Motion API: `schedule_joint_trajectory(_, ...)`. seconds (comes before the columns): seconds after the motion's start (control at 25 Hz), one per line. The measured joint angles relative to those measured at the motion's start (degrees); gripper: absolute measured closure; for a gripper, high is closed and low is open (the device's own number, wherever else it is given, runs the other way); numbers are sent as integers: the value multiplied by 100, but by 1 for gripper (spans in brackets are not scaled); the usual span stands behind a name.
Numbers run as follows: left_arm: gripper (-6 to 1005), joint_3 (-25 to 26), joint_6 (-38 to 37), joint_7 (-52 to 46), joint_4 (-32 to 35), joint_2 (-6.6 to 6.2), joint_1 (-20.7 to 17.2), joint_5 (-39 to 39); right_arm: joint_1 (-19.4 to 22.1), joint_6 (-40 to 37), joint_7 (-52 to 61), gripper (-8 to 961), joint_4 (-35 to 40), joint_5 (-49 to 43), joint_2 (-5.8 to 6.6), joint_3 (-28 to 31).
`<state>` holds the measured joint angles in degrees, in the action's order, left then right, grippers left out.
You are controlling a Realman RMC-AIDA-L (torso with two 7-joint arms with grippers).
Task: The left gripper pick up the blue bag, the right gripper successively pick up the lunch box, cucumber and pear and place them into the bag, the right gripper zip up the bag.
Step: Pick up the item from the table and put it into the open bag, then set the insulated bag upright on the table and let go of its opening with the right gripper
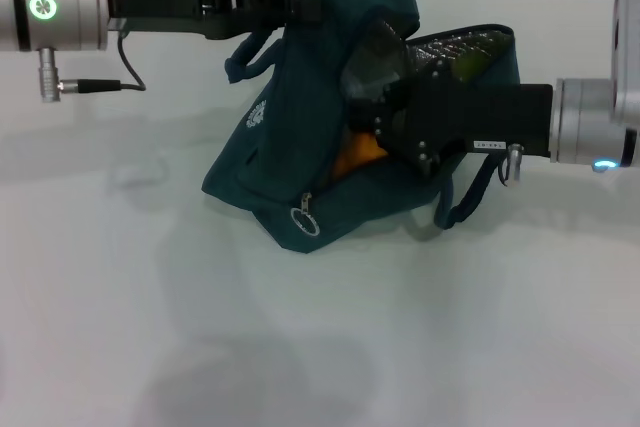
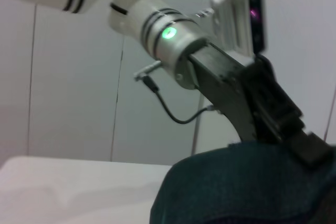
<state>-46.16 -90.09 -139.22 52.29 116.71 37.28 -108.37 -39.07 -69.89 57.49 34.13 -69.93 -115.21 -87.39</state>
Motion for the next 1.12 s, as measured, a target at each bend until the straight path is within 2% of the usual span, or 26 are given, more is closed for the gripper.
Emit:
schedule_joint_trajectory(0.04, 938, 2, 0, 0, 1, 0, -9, 0, -42, -55, 524, 791, 17, -105, 27, 28)
schedule_joint_trajectory(0.12, 938, 2, 0, 0, 0, 0, -21, 0, 8, -147, 662, 785, 88, -96, 31, 60)
schedule_joint_trajectory(0.32, 938, 2, 0, 12, 0, 1, -23, 0, 329, -592, 717, 773, 276, -22, -52, 570)
schedule_joint_trajectory(0.52, 938, 1, 0, 39, 0, 1, -25, -1, 745, -1158, 521, 760, 292, 313, -43, 899)
schedule_joint_trajectory(0.64, 938, 3, 19, 72, 0, 1, -37, -18, 1179, -1709, 56, 531, 203, 424, -43, 1341)
schedule_joint_trajectory(0.68, 938, 3, 19, 72, 0, 1, -37, -18, 1472, -2126, -239, 490, 72, 501, -41, 1656)
schedule_joint_trajectory(0.72, 938, 7, 28, 75, -2, 1, -45, -25, 1472, -2126, -239, 449, 72, 501, -41, 1656)
schedule_joint_trajectory(0.84, 938, 15, 35, 113, -86, -18, -81, -23, 1811, -2476, -541, 325, -182, 576, -21, 1999)
schedule_joint_trajectory(0.96, 938, 66, 37, 176, -225, -52, -105, -9, 2053, -2349, -747, 327, -490, 577, -13, 2183)
schedule_joint_trajectory(1.12, 938, 87, 53, 227, -283, -57, -103, 1, 2113, -1723, -821, 329, -865, 558, -5, 2279)
